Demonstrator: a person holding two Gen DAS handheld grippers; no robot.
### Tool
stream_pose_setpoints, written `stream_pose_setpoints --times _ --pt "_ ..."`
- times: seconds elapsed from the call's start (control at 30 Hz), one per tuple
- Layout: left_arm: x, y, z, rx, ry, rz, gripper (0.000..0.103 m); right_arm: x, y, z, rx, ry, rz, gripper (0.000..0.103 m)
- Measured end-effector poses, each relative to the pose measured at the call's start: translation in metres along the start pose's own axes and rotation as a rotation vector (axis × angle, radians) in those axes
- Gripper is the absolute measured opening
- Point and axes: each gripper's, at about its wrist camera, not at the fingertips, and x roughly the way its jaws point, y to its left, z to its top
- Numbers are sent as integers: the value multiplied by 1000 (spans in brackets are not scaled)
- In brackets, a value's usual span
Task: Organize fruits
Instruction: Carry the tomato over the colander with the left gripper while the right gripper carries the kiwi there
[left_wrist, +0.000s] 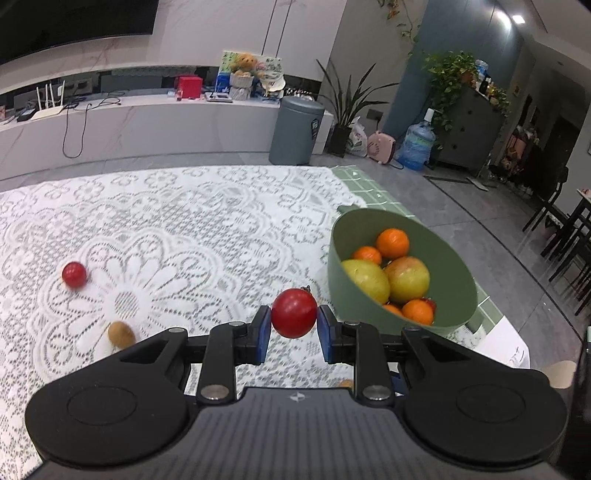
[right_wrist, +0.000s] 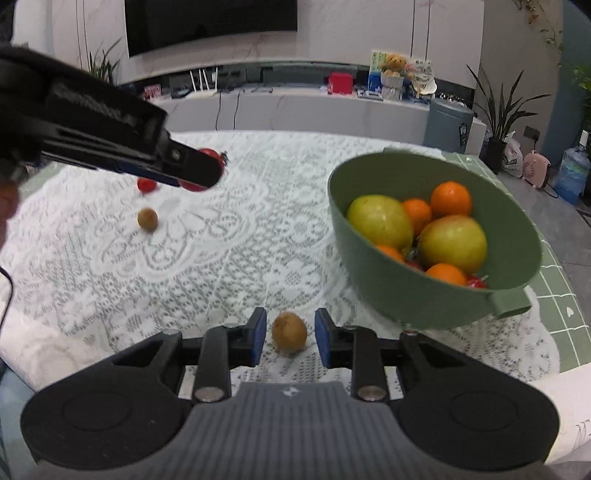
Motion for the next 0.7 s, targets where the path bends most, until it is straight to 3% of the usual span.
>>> stream_pose_setpoints --times 0.43,0.5,0.7 --pt "3 6 -10 -13 36 11 30 25 -3 -5 23 49 7 26" --pt "3 6 -11 -12 38 11 30 25 -2 -5 22 50 11 22" --pt "3 0 -9 2 39 7 30 10 -3 -1 22 15 12 22"
